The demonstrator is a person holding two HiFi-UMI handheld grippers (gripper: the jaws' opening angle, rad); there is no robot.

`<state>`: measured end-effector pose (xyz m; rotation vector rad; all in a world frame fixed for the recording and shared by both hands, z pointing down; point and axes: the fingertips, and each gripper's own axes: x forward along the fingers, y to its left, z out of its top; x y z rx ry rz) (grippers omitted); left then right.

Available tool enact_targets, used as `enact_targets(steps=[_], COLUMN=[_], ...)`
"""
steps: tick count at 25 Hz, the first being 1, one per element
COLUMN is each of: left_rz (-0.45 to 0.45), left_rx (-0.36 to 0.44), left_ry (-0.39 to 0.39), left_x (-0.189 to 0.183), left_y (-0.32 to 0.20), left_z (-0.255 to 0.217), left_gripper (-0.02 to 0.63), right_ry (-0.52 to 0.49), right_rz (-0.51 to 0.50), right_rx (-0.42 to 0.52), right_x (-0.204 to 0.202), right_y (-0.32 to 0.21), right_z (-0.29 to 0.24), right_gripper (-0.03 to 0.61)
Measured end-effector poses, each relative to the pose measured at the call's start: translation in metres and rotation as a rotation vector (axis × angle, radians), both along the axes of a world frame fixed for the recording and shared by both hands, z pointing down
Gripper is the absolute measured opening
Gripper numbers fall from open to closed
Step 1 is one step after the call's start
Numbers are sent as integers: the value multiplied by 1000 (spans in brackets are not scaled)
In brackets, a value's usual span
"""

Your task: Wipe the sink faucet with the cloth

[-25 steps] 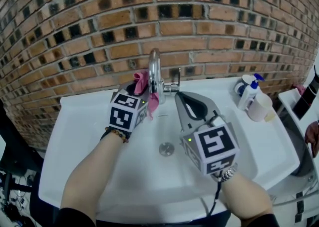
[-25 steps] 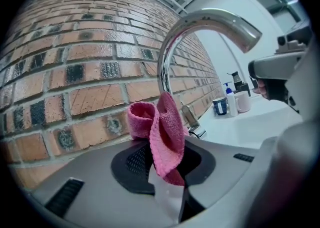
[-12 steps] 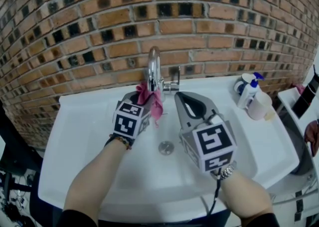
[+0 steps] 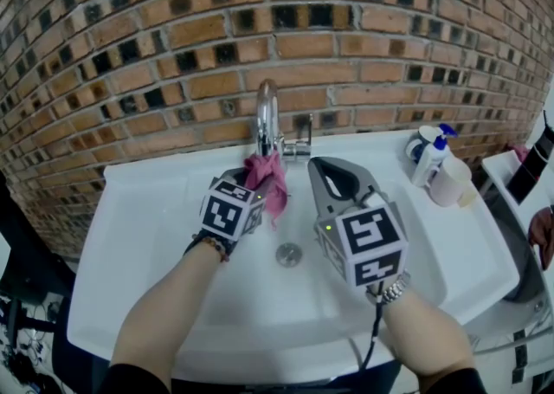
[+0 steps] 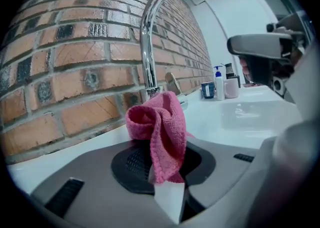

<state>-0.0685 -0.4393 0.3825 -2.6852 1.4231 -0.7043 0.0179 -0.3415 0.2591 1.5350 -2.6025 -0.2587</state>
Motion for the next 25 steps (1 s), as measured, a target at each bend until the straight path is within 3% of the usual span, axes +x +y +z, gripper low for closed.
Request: enact_targets(steps=[9,15,19,23,25], left_rz=[46,80,124,196,225], left_rx=[-11,-5,-10,-29,-39], left_ry=[29,134,193,221,213], left_x=[10,8,3,1,-1], left_y=[19,37,54,73,82], left_z=[-7,-30,-47,-61,-65], left_gripper=[97,97,98,98,98], right_ry=[0,60,181,346,400], right_rz=[-6,-81,-171,-247,-280], right_rx=[-41,-35,-24,71,129], right_x=[3,-1,-15,-33,-42], right_y=[-11,-11,-6,9,18], right_z=[13,16,26,33,32], right_gripper=[12,15,213,284,289])
